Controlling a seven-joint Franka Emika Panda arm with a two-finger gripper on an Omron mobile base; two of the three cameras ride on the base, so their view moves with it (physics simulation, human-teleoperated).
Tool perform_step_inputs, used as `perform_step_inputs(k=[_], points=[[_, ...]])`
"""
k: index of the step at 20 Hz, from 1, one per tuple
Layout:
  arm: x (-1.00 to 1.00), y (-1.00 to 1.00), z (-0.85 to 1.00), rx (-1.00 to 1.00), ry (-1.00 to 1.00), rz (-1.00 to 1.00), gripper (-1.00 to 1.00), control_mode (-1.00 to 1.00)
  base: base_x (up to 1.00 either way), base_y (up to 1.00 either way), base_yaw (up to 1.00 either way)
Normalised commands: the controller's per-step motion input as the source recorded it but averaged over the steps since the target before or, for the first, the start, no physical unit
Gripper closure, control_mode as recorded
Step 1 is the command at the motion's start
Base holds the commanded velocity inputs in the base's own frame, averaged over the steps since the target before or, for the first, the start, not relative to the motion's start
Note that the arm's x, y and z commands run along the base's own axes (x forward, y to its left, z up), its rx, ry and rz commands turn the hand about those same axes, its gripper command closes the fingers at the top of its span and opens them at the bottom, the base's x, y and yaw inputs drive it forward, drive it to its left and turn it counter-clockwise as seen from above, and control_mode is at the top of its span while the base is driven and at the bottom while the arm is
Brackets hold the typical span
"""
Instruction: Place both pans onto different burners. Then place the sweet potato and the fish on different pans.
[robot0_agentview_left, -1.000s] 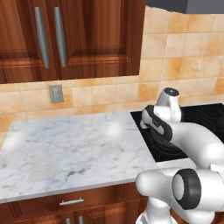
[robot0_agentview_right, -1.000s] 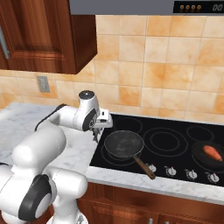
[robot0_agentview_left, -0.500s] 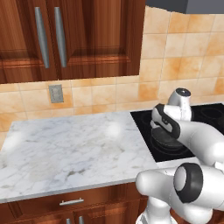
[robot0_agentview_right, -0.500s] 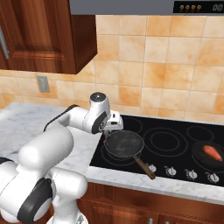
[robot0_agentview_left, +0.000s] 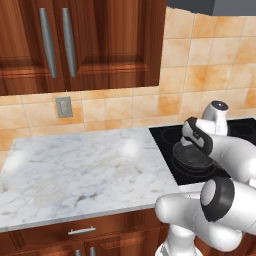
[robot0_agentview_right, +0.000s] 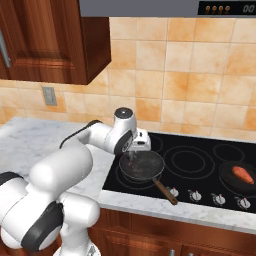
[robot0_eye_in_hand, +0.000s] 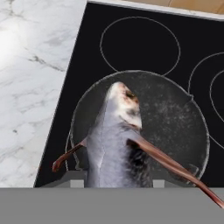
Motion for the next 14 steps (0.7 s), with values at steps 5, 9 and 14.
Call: perform_step_inputs(k=[5, 9, 14], points=[[0.0, -0.12, -0.19, 0.0, 0.0, 0.0, 1.0, -1.0, 0.0, 0.0, 0.0], [0.0, -0.03, -0.34, 0.0, -0.01, 0.0, 1.0, -1.0, 0.0, 0.0, 0.0], [0.0, -0.03, -0.38, 0.0, -0.05, 0.0, 1.0, -1.0, 0.0, 0.0, 0.0]])
